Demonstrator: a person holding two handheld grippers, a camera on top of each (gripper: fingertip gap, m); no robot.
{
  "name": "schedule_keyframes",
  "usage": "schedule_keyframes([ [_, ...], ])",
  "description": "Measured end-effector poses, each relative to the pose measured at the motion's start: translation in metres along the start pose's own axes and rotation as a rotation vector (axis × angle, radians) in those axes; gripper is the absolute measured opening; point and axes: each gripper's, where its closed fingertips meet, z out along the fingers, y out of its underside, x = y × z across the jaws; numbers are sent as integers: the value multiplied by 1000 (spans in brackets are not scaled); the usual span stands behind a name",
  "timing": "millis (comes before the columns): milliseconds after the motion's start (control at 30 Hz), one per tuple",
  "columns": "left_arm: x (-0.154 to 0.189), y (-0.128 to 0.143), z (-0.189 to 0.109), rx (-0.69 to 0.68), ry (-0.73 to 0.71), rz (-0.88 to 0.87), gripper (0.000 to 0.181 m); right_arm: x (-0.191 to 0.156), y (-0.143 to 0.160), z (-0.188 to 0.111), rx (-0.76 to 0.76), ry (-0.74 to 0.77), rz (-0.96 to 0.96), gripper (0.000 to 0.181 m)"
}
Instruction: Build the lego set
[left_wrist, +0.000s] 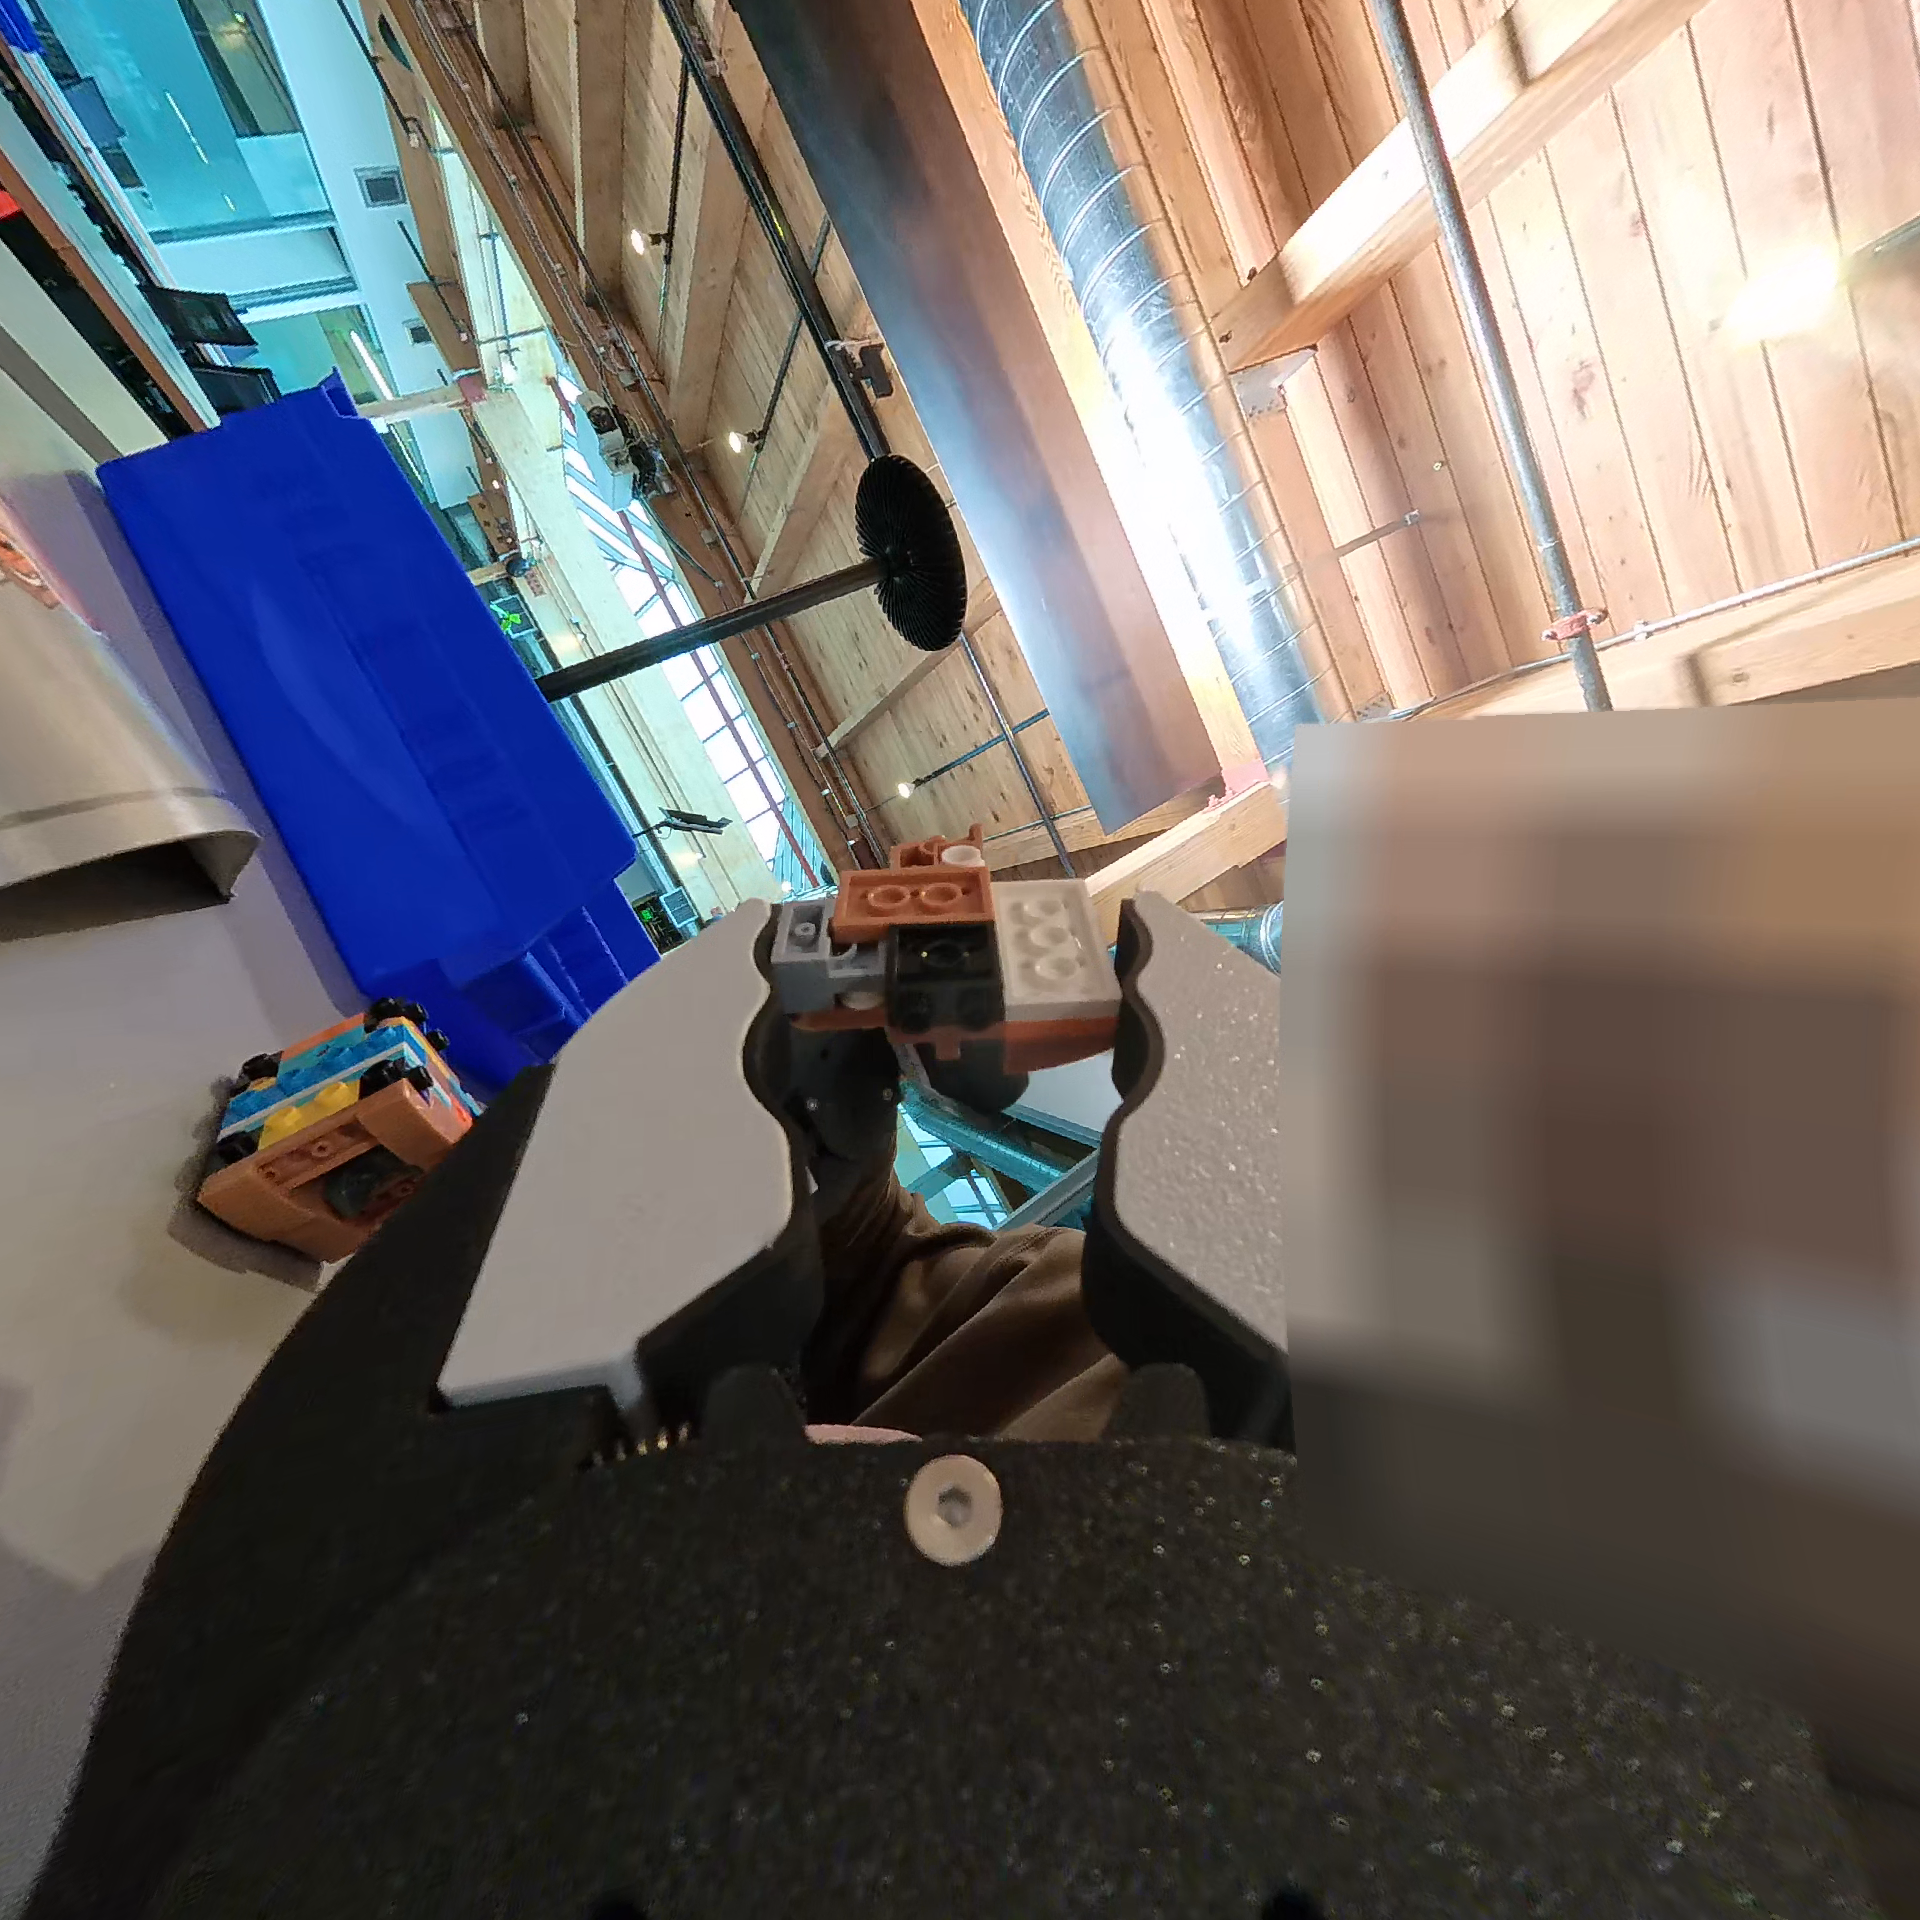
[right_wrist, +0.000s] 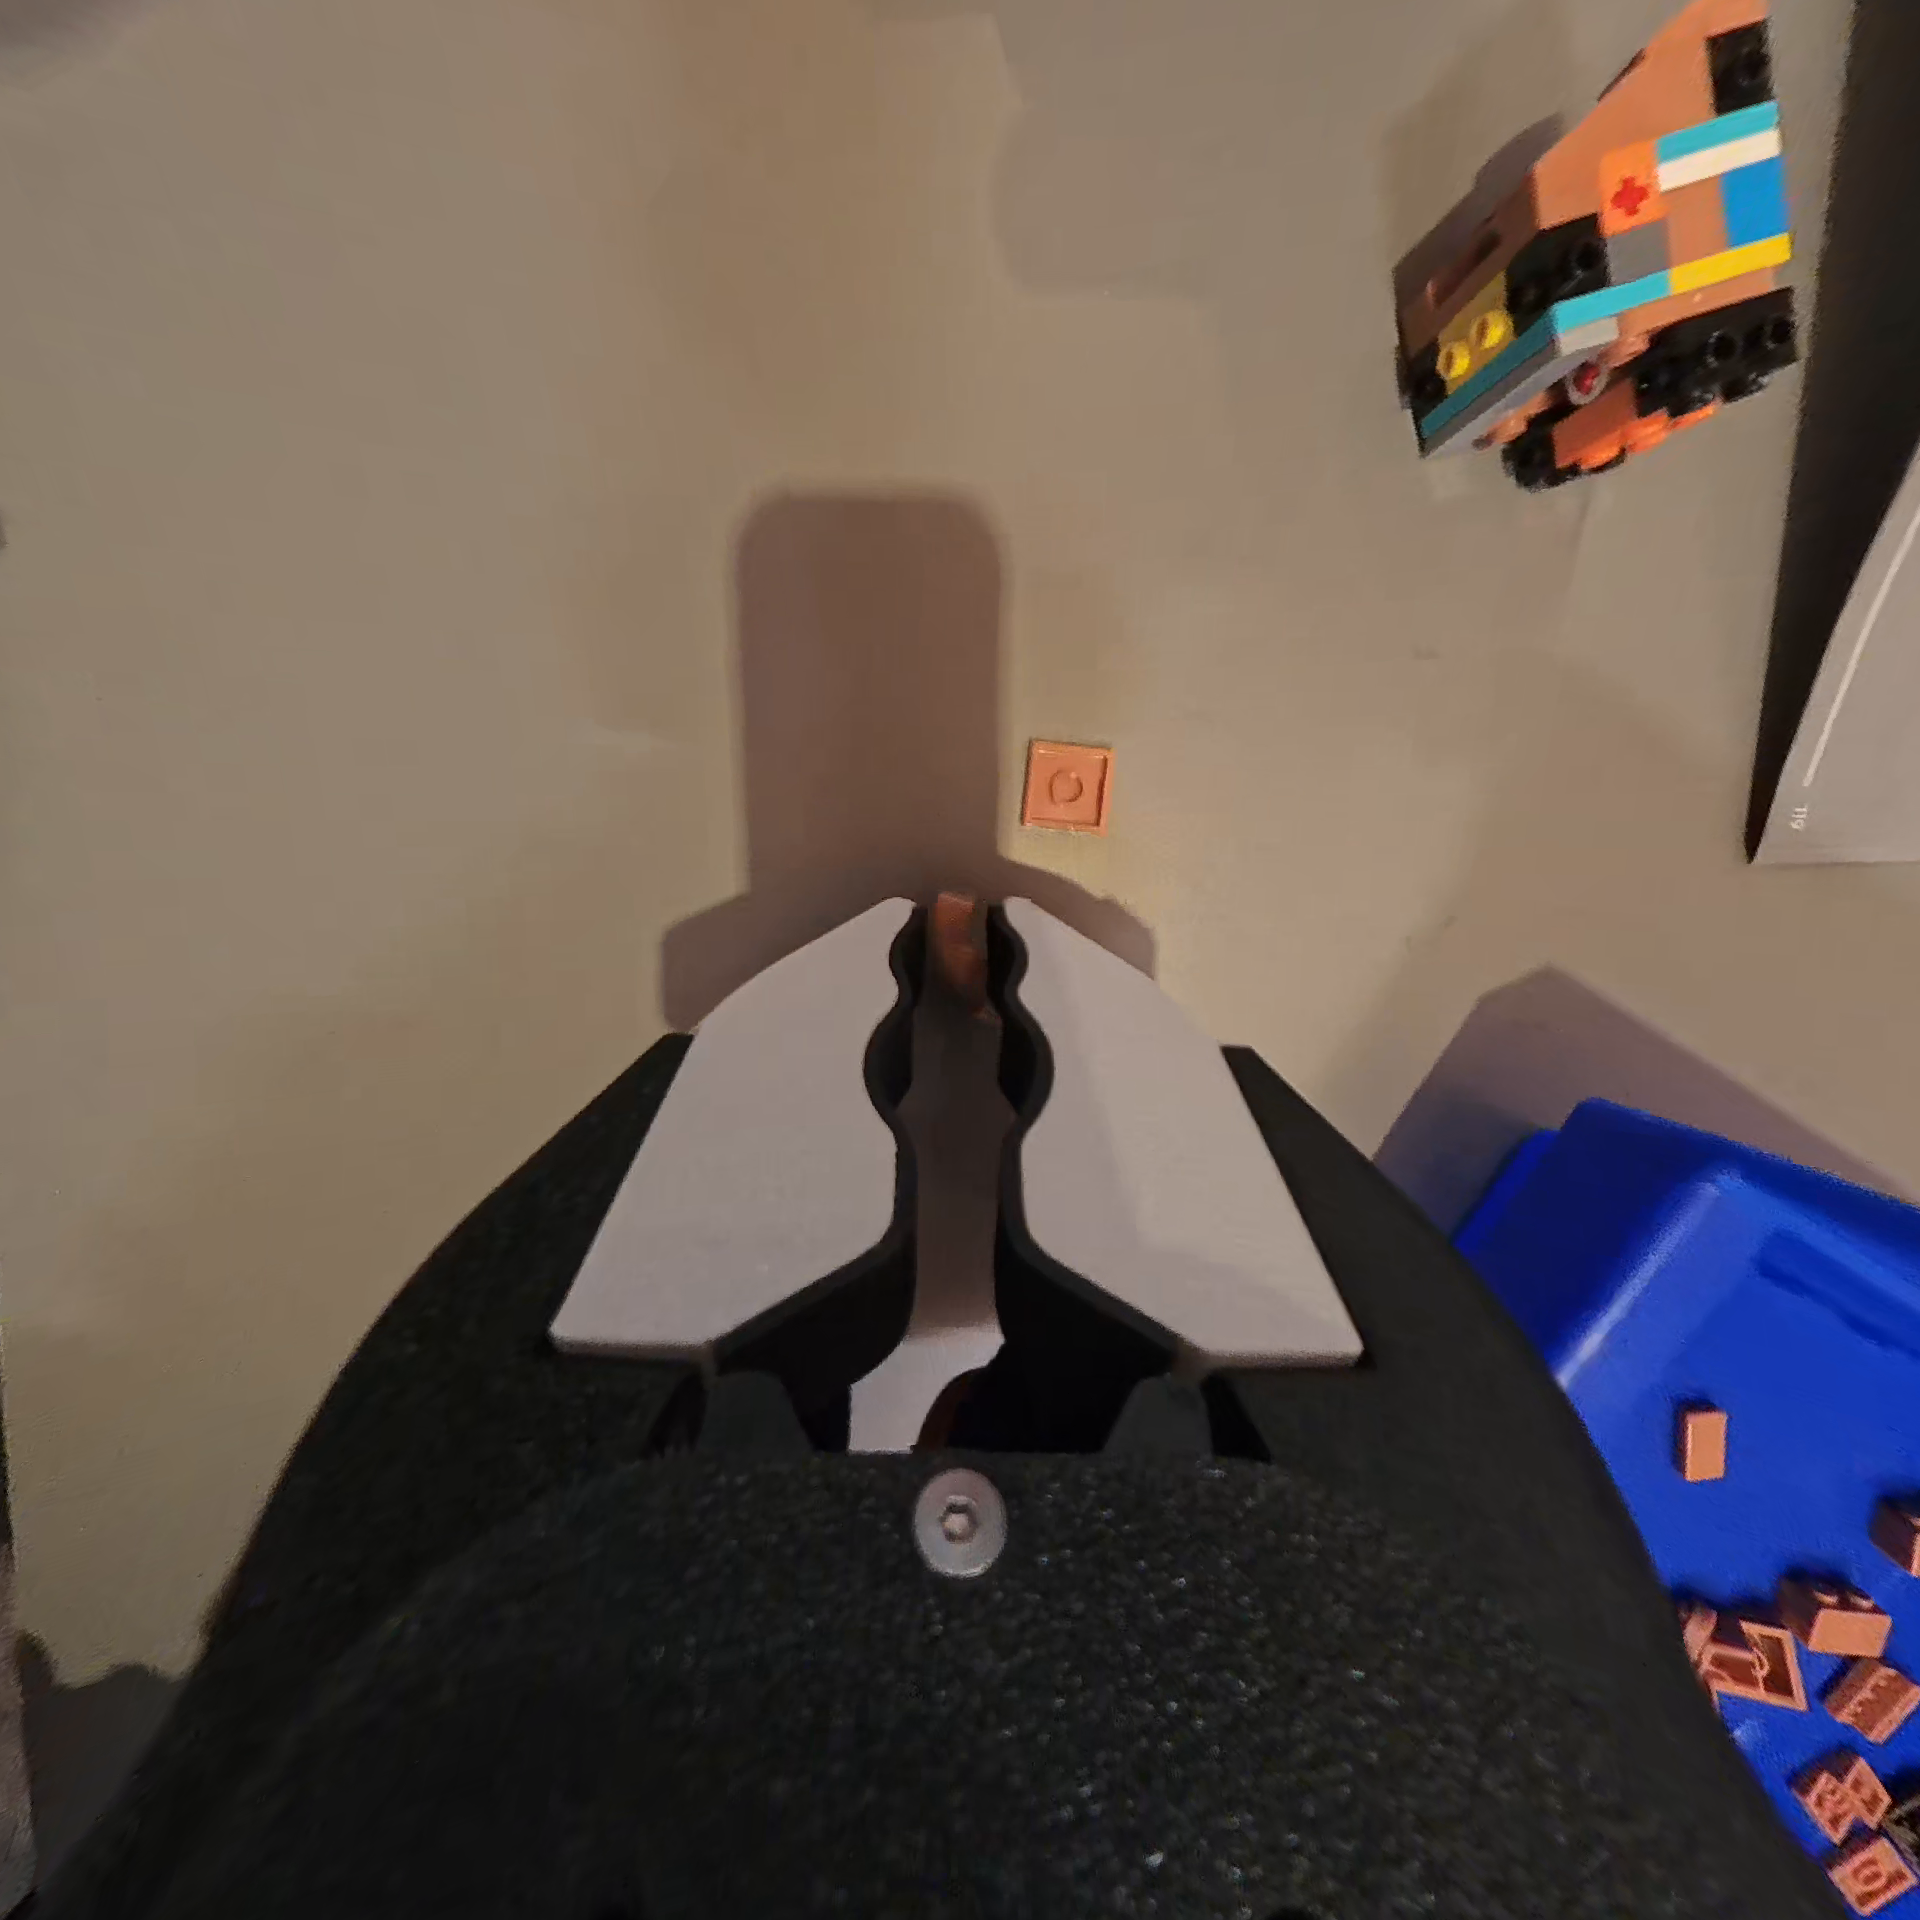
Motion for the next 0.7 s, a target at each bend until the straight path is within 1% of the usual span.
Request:
schedule_keyframes([
  [133, 0, 0, 0, 0, 0, 4, 60, 7, 0, -19, 61, 31, 33, 15],
  [400, -2, 0, 0, -3, -3, 2, 60, 29, 2, -71, 122, 168, 56, 16],
  [700, -1, -1, -1, -3, -6, 9, 60, 55, 14, -93, 128, 260, 107, 16],
])
